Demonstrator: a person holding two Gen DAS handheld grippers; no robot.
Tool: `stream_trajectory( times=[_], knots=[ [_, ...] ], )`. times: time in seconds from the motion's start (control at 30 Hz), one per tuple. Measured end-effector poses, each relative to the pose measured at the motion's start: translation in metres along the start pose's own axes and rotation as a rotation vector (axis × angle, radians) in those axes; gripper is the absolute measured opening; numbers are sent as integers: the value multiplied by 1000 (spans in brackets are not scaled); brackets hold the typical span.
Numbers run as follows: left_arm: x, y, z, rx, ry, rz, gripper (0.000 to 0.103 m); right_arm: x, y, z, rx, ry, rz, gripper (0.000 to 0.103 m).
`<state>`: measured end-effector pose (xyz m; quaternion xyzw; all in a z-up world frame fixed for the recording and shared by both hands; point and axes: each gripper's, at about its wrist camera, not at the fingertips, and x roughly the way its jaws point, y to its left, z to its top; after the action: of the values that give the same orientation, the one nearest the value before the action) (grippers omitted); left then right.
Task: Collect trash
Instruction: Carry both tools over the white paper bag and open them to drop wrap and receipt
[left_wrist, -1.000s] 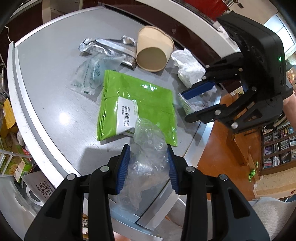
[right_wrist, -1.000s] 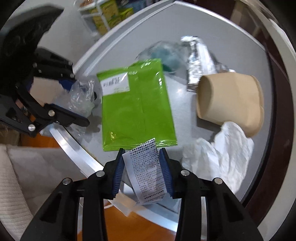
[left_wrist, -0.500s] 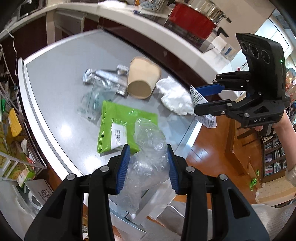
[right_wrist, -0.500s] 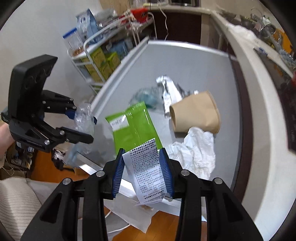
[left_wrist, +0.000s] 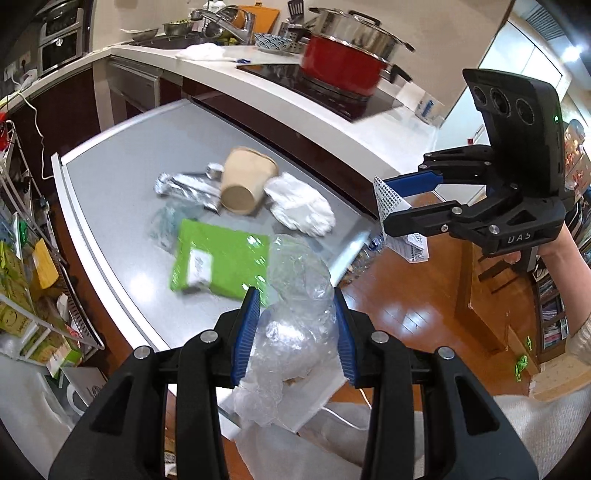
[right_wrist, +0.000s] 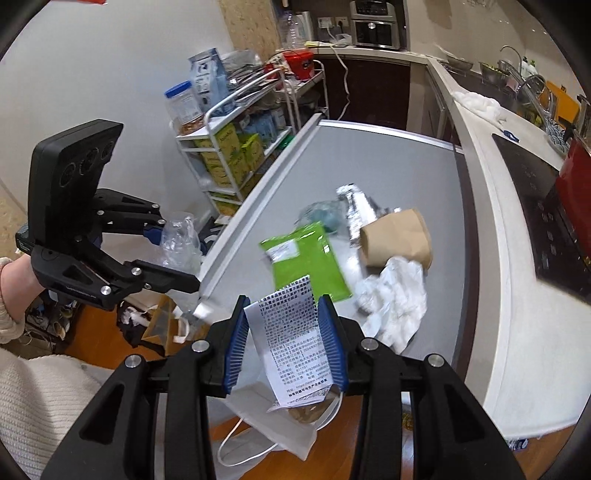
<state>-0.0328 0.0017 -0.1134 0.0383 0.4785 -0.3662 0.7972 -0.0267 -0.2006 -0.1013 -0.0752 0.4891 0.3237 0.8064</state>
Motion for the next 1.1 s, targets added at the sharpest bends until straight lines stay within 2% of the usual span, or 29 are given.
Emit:
stream_trajectory(
  times=[0.13,0.37,0.7,0.77,0.8,0.83,0.87,1.0,1.1],
  knots=[
    [7,-19,-24,-5,40,-8,40,3,14,-32,30,30,41,38],
    [38,-36,-66,-59,117,-38,40,38,14,-92,154,117,91,38],
    [102,-42,-97,-88,207,-42,40,95,-3,-138,297,199,105,38],
    [111,-40,-100,-95,231,-41,45,103,-7,-145,328,227,99,41],
    [115,-40,-103,-96,239,-42,58,106,-8,-148,341,237,99,41],
    [117,-40,-104,-93,243,-37,75,107,-9,-150,350,242,94,47],
    [118,-41,-107,-88,247,-39,80,107,-9,-150,351,243,87,54],
    [118,-35,-110,-101,254,-8,83,100,-12,-148,358,232,73,56],
    [115,-25,-109,-137,257,-11,83,93,-13,-145,357,221,51,57]
  ],
)
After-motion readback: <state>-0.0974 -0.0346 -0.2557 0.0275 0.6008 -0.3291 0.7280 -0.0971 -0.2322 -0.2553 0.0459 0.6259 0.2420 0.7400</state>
